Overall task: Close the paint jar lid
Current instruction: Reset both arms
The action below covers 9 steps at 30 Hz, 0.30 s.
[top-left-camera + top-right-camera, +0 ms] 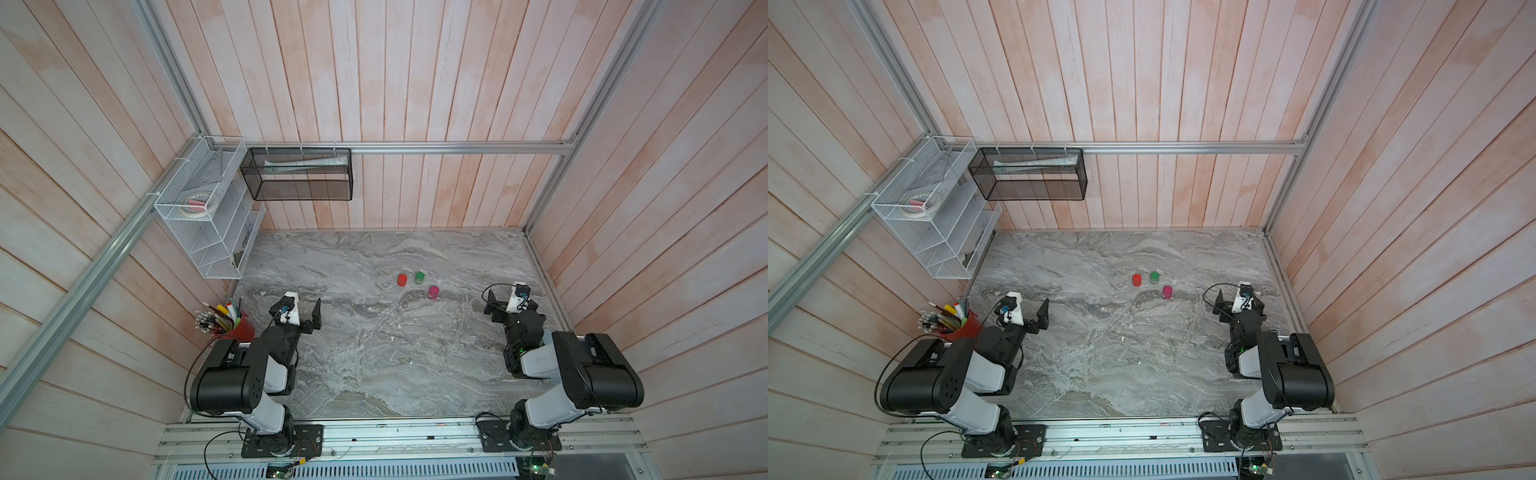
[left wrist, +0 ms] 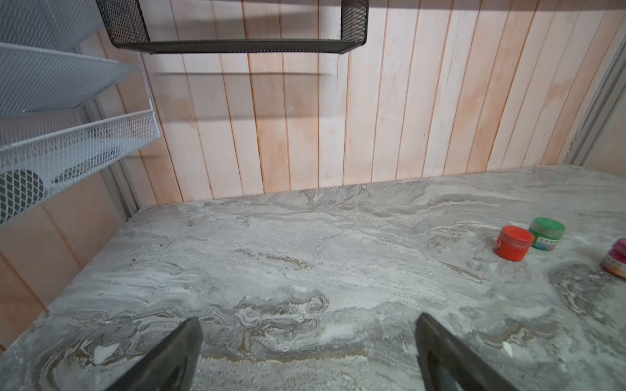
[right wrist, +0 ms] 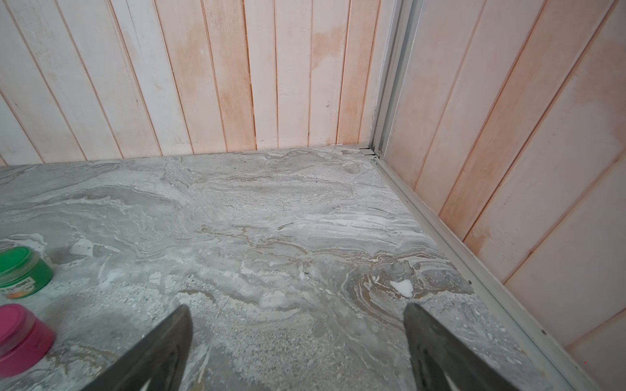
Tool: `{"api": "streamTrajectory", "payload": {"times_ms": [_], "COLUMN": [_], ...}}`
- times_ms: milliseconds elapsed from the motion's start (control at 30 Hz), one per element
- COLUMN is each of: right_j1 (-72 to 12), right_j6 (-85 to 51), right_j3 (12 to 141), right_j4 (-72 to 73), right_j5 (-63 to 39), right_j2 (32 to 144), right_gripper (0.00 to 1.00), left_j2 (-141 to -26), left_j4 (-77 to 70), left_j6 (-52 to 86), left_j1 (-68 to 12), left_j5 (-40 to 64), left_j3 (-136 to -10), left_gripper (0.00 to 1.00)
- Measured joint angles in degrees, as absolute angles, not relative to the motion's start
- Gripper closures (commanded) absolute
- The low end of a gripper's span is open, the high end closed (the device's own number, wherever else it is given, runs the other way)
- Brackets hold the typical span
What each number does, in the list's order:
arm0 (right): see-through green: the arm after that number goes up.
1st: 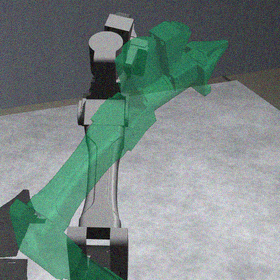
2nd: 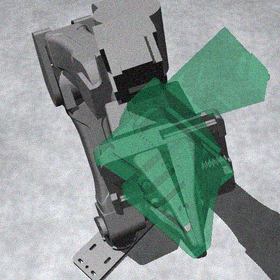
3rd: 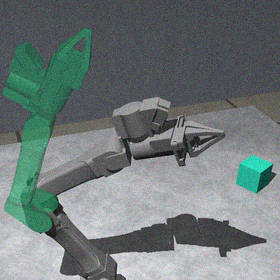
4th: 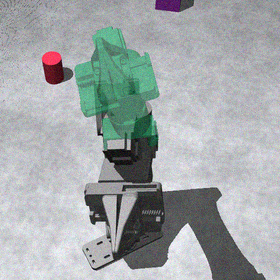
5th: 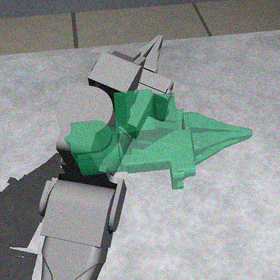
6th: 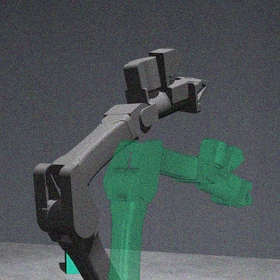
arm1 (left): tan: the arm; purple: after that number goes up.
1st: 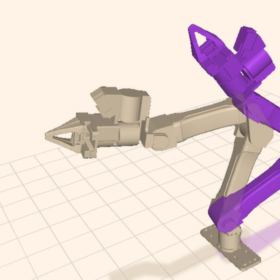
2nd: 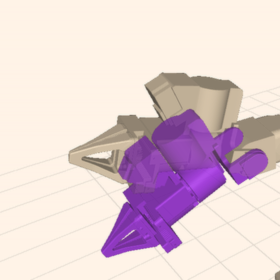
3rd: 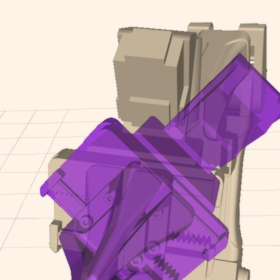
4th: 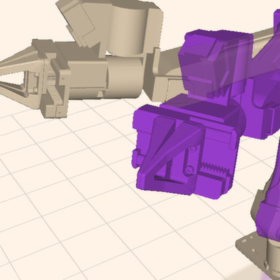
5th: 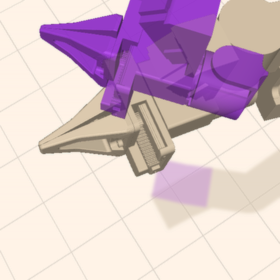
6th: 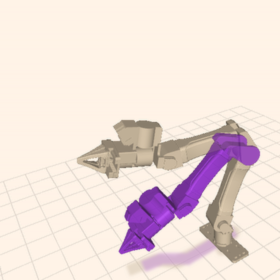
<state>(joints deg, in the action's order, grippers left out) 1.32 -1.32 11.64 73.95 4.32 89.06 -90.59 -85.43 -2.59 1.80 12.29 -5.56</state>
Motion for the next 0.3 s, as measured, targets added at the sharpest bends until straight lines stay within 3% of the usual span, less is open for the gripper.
{"api": "streamTrajectory", "payload": {"times_ms": [300], "right_j1": [1.3], "right_j6": [-1.5], "right_j3": [11.6], "right_j4": [74.3], "right_j5": [4.3], "right_j2": [89.1], "right_gripper": [0.02], "left_j2": [-90.4], "left_j4": [-85.8], "left_j6": [-4.3], "left_j1": [0.7], "left_j5": [13.9], "left_j3": [-5.9], "left_gripper": [0.0]}}
